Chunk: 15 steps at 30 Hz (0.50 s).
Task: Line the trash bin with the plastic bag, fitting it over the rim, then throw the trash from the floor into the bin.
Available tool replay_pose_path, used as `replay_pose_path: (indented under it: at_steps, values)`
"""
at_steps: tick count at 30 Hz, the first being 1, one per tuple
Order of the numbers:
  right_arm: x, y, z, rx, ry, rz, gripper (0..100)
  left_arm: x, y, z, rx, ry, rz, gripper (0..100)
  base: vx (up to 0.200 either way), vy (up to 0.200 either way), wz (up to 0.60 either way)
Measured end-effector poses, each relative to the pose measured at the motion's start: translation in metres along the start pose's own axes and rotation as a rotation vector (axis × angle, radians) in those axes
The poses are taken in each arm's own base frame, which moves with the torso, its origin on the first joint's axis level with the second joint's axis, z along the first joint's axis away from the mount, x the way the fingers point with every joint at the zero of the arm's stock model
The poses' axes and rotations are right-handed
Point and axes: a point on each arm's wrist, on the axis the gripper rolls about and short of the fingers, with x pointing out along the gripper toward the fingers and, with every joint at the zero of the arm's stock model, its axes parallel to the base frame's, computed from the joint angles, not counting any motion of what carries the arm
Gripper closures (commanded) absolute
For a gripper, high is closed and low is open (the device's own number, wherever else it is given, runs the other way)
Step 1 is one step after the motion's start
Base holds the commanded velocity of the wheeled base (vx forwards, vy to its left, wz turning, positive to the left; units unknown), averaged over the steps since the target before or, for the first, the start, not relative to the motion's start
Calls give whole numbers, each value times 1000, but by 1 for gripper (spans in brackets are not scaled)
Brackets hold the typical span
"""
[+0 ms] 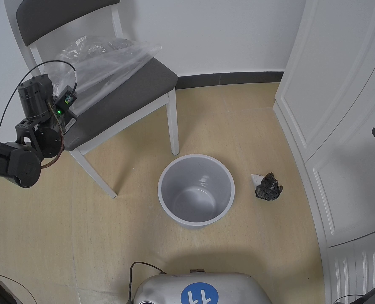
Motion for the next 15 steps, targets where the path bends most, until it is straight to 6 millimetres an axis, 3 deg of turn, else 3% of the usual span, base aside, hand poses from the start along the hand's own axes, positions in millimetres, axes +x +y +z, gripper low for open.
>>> replay_pose_path:
  at_steps: [6, 10, 15]
  values:
    - [6, 8, 5, 46, -81, 71, 0, -18, 16, 23, -74, -86, 22, 100, 0, 0, 0]
    - [13, 17, 0, 89, -101, 123, 0, -38, 39, 55, -171, -189, 45, 100, 0, 0, 0]
    - [22, 25, -9, 116, -86, 148, 0, -77, 66, 101, -301, -341, 14, 100, 0, 0, 0]
